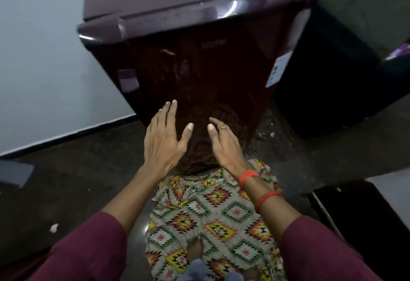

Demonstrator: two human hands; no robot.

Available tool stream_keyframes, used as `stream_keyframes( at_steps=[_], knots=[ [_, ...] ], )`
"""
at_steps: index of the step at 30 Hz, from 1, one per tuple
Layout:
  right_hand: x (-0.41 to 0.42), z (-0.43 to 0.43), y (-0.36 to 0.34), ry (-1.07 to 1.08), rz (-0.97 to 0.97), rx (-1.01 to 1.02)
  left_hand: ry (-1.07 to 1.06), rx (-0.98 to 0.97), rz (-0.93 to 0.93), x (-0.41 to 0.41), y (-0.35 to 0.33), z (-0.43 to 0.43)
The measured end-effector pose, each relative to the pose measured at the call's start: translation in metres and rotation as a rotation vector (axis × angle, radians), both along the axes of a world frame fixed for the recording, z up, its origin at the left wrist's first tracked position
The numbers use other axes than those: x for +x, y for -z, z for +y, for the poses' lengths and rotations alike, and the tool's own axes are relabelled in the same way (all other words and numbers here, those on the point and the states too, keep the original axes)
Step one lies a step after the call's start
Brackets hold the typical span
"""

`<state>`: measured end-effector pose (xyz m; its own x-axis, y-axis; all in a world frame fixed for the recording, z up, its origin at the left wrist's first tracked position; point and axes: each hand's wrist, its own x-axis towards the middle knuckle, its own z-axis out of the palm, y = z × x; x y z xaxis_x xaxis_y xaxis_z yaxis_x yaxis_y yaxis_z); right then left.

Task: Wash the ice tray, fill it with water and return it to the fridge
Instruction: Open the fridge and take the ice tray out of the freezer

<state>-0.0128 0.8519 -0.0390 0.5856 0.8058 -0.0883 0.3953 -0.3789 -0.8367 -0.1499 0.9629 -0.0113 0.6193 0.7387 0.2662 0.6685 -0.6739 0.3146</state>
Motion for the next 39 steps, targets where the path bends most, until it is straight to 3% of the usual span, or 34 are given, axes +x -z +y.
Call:
stream_keyframes(
  at_steps=[7, 14, 22, 32, 39],
  knots=[
    [-0.047, 0.079, -0.02, -0.123, 0.044, 0.075, 0.006, 0.209, -0.094, -0.042, -0.045, 0.042],
    [-0.078, 0.126, -0.041, -0.116, 0.123, 0.146, -0.049, 0.427, -0.215, -0.047, -0.093, 0.088],
    [-0.091, 0.137, -0.046, -0.069, 0.312, 0.145, -0.024, 0.371, -0.2, -0.034, -0.121, 0.136],
    [-0.09, 0.135, -0.057, -0.102, 0.29, 0.099, -0.014, 0.292, -0.198, -0.033, -0.131, 0.142],
    [-0.097, 0.077, -0.046, -0.092, 0.205, 0.157, 0.079, 0.216, -0.425, -0.04, -0.141, 0.116]
  ],
)
